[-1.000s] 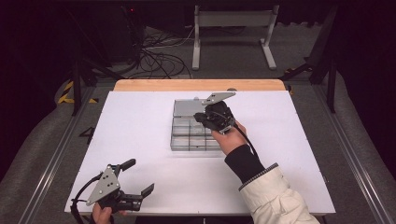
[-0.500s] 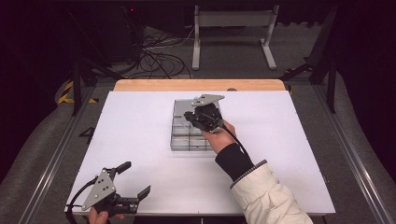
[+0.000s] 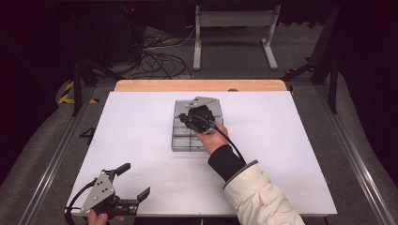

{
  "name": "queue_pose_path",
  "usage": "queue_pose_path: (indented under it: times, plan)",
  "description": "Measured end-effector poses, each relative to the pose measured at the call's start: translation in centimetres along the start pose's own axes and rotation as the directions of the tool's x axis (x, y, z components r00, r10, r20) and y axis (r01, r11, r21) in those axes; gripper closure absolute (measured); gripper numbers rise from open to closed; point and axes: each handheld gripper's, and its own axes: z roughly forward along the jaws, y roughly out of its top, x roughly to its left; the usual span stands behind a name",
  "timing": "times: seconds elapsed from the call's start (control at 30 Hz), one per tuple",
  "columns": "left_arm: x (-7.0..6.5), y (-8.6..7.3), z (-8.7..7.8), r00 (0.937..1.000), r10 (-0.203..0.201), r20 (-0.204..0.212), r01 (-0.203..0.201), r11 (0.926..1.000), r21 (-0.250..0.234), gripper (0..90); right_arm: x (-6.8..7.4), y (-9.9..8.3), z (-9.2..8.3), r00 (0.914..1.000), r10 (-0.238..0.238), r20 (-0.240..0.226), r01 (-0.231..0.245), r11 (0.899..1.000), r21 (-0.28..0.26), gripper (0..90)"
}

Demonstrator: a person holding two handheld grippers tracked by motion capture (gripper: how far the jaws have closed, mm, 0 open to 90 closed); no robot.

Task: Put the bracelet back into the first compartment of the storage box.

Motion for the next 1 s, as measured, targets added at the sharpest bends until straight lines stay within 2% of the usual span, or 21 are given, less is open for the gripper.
queue_pose_path:
  times: [0.5, 1.0]
  plan:
    - [0.0, 0.0, 0.1, 1.0000, 0.005, 0.005, -0.005, 1.0000, 0.001, 3.8, 0.2, -0.8, 1.8, 0.9998, 0.006, 0.018, -0.007, 0.999, 0.046, 86.2]
    - [0.0, 0.1, 0.2, 0.9999, 0.003, 0.011, -0.003, 1.0000, 0.002, 3.8, -0.3, -1.5, 3.0, 0.9990, 0.014, 0.043, -0.018, 0.996, 0.090, 85.8]
